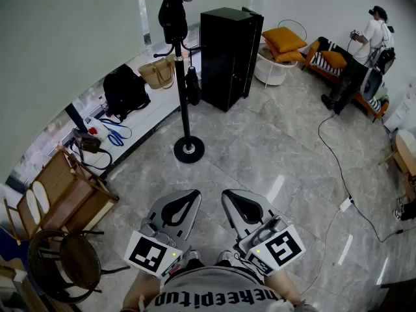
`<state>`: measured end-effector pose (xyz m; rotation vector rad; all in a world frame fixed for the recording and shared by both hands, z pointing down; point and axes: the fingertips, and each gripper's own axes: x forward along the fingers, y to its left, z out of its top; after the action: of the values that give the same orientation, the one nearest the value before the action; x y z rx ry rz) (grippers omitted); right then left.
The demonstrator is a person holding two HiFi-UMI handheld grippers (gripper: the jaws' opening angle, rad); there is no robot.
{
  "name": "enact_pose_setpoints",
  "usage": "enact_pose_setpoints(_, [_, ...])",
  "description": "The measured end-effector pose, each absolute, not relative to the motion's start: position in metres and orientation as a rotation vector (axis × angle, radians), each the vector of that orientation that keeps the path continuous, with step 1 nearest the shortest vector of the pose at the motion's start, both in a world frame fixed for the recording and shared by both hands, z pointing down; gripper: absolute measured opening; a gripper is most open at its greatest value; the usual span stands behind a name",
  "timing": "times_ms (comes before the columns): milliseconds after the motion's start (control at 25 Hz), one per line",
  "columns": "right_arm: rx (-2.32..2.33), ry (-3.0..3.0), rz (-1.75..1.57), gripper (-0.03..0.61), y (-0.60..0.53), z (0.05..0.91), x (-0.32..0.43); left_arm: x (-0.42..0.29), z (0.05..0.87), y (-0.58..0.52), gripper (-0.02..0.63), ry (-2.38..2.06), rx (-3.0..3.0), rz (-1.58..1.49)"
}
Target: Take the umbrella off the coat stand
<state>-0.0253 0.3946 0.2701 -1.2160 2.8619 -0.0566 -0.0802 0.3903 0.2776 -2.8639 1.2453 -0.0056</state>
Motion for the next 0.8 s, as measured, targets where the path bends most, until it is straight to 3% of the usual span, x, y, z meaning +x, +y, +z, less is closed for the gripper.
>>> enact_pose_setpoints(800, [-1.284,2.831,-0.068,0.009,0.386,0.273,-0.063,-0.117,0.281,0.38,0.015,1.171,-2.894,0.0])
